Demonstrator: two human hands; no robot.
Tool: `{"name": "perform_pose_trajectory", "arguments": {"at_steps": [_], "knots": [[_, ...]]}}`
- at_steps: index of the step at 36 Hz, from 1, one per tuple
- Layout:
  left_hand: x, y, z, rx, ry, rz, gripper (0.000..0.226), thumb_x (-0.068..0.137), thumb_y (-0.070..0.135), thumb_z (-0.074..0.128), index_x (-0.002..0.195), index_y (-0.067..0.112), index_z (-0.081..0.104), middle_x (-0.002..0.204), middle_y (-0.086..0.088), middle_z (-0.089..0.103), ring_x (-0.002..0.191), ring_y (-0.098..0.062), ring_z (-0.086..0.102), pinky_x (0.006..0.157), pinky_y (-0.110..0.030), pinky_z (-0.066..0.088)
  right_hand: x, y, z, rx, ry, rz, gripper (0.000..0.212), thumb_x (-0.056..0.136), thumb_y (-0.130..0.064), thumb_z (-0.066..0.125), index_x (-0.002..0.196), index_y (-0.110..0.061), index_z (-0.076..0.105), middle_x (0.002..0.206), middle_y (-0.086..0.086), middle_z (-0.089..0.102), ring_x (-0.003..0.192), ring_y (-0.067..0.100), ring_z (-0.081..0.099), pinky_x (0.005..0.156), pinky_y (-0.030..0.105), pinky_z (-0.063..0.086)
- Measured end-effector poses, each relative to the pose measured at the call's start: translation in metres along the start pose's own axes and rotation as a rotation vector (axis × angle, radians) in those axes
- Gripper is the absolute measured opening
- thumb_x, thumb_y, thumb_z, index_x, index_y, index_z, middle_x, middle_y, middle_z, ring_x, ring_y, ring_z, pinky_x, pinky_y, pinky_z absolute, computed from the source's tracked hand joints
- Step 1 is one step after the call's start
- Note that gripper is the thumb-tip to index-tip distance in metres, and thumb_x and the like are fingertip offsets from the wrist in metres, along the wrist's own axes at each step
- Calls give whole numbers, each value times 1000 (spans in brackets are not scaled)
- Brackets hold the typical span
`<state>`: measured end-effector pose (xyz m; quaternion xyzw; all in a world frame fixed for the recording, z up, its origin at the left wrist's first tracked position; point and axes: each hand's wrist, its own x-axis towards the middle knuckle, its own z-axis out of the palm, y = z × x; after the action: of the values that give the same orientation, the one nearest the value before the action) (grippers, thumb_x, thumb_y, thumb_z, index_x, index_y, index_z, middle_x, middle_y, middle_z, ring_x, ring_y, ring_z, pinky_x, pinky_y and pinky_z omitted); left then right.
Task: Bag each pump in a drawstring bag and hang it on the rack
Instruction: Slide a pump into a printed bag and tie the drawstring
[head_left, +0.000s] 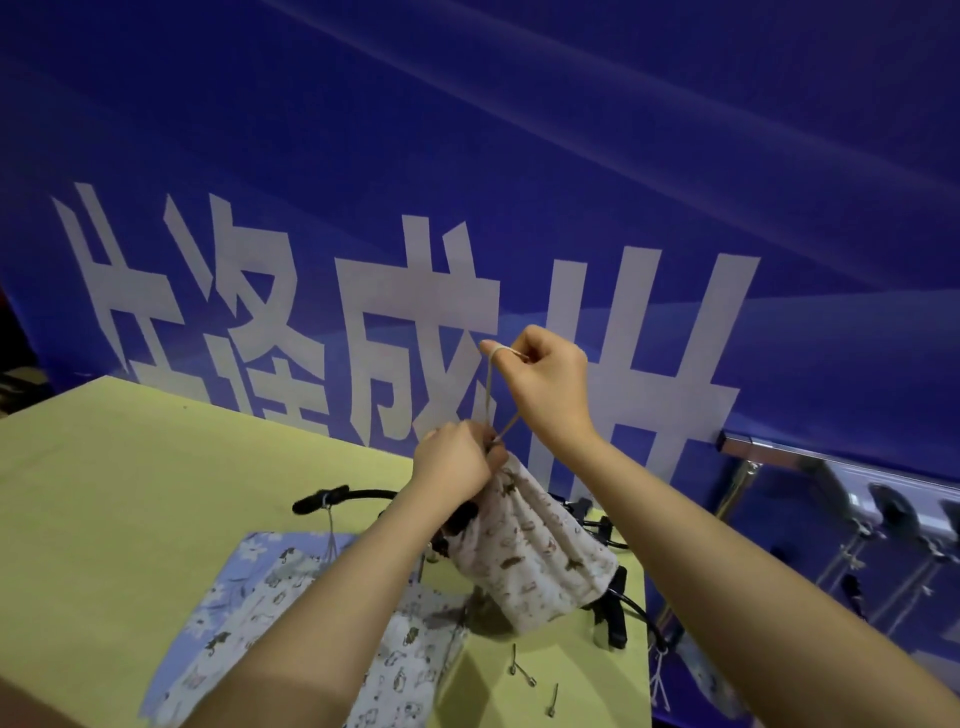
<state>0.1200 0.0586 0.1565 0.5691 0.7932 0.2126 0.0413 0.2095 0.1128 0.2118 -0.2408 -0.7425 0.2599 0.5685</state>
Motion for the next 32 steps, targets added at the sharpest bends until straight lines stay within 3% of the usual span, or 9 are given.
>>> {"name": "perform_pose_trajectory", "arguments": {"at_steps": [5,9,12,17,19,21,26,29,32], "knots": [[-2,11,-5,-34,-65,-64,31,95,37,47,117,22,63,114,-8,64,106,-28,59,82,-34,47,8,1,-11,-200,23,-279,35,83,-16,72,60,-12,45,53,-7,38,47,7,33,47,21,34],[-6,13,0,21,-73,-59,31,95,39,47,112,20,63,113,-8,63,106,-28,59,81,-33,44,8,10,-20,-381,15,-412,31,83,-20,71,63,-6,51,56,1,45,49,14,38,42,29,37],[-6,10,7,18,-25,-19,29,94,38,48,101,17,66,110,-6,62,100,-27,60,71,-32,41,4,10,-23,-344,57,-188,35,84,-26,71,63,-5,52,55,1,47,51,19,43,48,38,43],[-10,12,7,-37,14,41,26,94,35,50,103,13,60,104,-5,56,100,-27,57,75,-35,44,5,4,-28,-55,78,284,49,83,-40,69,63,2,55,54,8,47,53,18,45,57,39,51],[-13,11,8,-131,5,48,22,92,39,53,94,17,55,90,1,55,92,-24,57,70,-32,42,7,1,-29,128,83,451,50,86,-42,65,68,4,59,59,15,45,53,20,45,49,32,53],[-14,11,9,-254,-39,41,29,90,48,53,78,22,49,74,5,52,78,-19,56,63,-30,39,10,-1,-29,191,56,565,44,88,-43,62,71,-2,57,60,11,42,53,17,42,42,23,47],[-15,20,7,-467,-195,-27,48,90,51,52,58,17,38,52,2,35,50,-14,39,51,-29,27,9,-5,-27,138,-39,496,49,86,-38,66,54,-13,38,52,5,31,45,14,29,51,29,32],[-13,24,10,-416,-204,-37,50,90,50,54,56,17,37,51,1,33,48,-15,37,49,-29,26,7,-7,-30,108,-54,419,44,87,-36,65,58,-10,45,45,0,27,39,10,26,55,29,36],[-11,25,13,-301,-194,-27,50,90,52,52,56,17,40,51,0,37,51,-19,42,53,-32,30,5,-6,-33,84,-38,344,43,87,-35,66,59,-8,50,47,6,32,47,21,33,58,34,39]]}}
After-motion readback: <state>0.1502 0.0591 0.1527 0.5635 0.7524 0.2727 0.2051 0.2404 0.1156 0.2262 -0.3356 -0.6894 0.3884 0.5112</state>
